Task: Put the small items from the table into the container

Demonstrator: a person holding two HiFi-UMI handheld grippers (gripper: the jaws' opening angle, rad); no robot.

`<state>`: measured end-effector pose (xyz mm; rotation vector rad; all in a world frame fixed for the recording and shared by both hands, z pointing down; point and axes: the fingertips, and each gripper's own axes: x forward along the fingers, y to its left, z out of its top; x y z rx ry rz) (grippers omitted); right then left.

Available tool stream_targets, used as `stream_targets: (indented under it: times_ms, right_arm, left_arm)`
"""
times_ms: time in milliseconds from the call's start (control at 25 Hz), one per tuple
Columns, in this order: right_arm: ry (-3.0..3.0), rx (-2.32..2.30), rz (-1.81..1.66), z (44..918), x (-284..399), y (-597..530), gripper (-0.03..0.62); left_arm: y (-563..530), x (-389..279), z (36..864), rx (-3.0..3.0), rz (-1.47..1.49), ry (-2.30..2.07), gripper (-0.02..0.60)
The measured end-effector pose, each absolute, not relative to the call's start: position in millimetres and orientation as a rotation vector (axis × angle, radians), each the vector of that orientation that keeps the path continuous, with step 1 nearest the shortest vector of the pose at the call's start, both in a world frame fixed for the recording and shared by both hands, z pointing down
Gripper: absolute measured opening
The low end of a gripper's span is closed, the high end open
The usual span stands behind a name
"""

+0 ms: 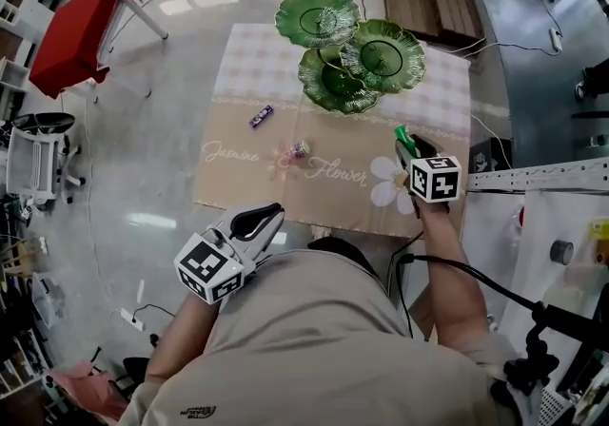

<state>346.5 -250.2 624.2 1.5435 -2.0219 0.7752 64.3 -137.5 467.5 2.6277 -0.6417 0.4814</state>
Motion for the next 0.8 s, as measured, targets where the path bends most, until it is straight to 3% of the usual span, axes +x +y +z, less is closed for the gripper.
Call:
stream_targets:
  times_ms: [400,800]
  right_arm:
    - [-2.156,1.483,0.609,519,338,-299,0.173]
    - [-2.14,1.381,0.456,505,341,-382,0.173]
  left_arm:
    - [-147,57,465,2.625,0.441,-0.668,0.02]
    - [-149,37,462,2.592,0.431,-0.775,0.02]
